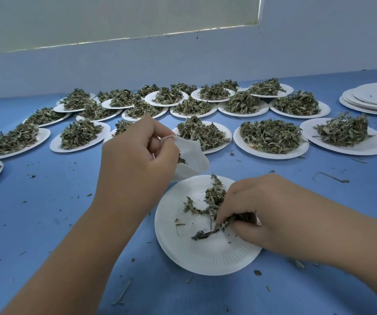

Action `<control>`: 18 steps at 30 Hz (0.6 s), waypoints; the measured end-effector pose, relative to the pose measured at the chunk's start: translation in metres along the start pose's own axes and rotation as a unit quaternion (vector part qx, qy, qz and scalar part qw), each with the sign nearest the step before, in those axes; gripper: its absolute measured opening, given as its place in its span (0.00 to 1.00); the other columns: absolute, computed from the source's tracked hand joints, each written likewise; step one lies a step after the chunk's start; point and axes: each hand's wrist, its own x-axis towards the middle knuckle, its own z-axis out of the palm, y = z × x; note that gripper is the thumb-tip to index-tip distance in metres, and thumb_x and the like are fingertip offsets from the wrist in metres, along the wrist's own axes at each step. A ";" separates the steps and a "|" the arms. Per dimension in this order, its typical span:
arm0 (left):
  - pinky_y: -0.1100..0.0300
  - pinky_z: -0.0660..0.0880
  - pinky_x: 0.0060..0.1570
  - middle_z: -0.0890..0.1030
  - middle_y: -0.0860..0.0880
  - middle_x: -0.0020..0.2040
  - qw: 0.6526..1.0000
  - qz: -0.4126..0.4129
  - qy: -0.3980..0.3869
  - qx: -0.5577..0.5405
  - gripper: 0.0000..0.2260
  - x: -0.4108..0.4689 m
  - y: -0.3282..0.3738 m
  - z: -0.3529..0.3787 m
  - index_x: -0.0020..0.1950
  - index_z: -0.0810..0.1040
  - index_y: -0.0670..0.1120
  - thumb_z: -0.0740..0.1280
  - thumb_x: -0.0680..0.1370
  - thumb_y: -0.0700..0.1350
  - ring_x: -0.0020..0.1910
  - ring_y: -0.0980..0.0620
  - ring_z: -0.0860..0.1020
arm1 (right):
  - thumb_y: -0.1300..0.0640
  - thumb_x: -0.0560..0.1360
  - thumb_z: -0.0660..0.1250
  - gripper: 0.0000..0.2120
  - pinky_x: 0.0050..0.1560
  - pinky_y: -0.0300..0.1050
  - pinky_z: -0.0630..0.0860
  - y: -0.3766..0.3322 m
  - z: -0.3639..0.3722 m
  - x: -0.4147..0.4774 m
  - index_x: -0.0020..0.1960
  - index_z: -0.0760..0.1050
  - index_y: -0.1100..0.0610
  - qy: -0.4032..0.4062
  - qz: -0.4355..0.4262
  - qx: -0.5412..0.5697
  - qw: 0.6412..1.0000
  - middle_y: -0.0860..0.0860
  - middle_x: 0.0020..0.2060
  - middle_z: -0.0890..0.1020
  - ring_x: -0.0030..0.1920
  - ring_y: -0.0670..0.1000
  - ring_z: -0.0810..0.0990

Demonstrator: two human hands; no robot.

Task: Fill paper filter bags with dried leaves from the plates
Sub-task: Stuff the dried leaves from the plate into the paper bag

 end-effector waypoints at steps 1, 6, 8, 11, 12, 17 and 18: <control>0.68 0.65 0.28 0.73 0.47 0.32 1.000 0.003 0.000 0.002 0.05 0.000 0.000 0.000 0.39 0.78 0.52 0.63 0.72 0.45 0.28 0.58 0.67 | 0.59 0.73 0.67 0.13 0.45 0.24 0.67 0.001 -0.002 0.000 0.50 0.83 0.44 0.008 0.004 0.015 1.000 0.35 0.43 0.78 0.44 0.28 0.72; 0.67 0.66 0.28 0.74 0.49 0.33 0.999 0.022 0.001 0.033 0.05 -0.001 -0.003 0.001 0.39 0.77 0.52 0.63 0.73 0.45 0.28 0.57 0.69 | 0.54 0.71 0.69 0.09 0.47 0.33 0.74 0.006 -0.009 -0.001 0.46 0.82 0.40 0.033 0.025 0.108 0.993 0.33 0.43 0.80 0.45 0.35 0.78; 0.66 0.66 0.28 0.74 0.50 0.33 0.998 0.029 -0.004 0.047 0.05 -0.001 -0.003 0.001 0.38 0.76 0.53 0.63 0.73 0.45 0.28 0.57 0.69 | 0.54 0.71 0.70 0.09 0.48 0.40 0.77 0.006 -0.013 -0.002 0.46 0.82 0.40 0.033 0.021 0.148 0.988 0.35 0.43 0.81 0.44 0.39 0.81; 0.63 0.67 0.28 0.74 0.50 0.32 0.995 0.043 -0.027 0.083 0.07 -0.002 -0.004 0.003 0.38 0.75 0.53 0.65 0.75 0.42 0.29 0.56 0.69 | 0.55 0.72 0.72 0.09 0.45 0.43 0.80 0.008 -0.020 -0.005 0.46 0.82 0.40 0.034 0.018 0.208 0.977 0.41 0.41 0.84 0.41 0.43 0.83; 0.61 0.66 0.27 0.73 0.49 0.31 0.994 0.045 -0.037 0.092 0.07 -0.003 -0.004 0.003 0.39 0.75 0.53 0.65 0.75 0.42 0.29 0.56 0.69 | 0.56 0.73 0.72 0.09 0.44 0.42 0.80 0.008 -0.022 -0.006 0.46 0.82 0.41 0.032 0.017 0.225 0.974 0.42 0.40 0.84 0.40 0.43 0.83; 0.60 0.64 0.28 0.70 0.52 0.26 0.985 0.072 -0.087 0.130 0.06 -0.006 -0.001 0.006 0.41 0.76 0.51 0.64 0.76 0.43 0.31 0.56 0.69 | 0.58 0.74 0.72 0.10 0.41 0.40 0.79 0.015 -0.026 -0.005 0.47 0.82 0.43 0.029 0.028 0.262 0.964 0.46 0.38 0.84 0.39 0.47 0.84; 0.59 0.65 0.28 0.70 0.52 0.26 0.983 0.077 -0.091 0.136 0.06 -0.006 -0.001 0.006 0.41 0.76 0.52 0.65 0.76 0.42 0.31 0.55 0.70 | 0.58 0.74 0.72 0.09 0.42 0.43 0.79 0.016 -0.025 -0.004 0.47 0.82 0.43 0.030 0.033 0.263 0.964 0.46 0.38 0.84 0.39 0.47 0.84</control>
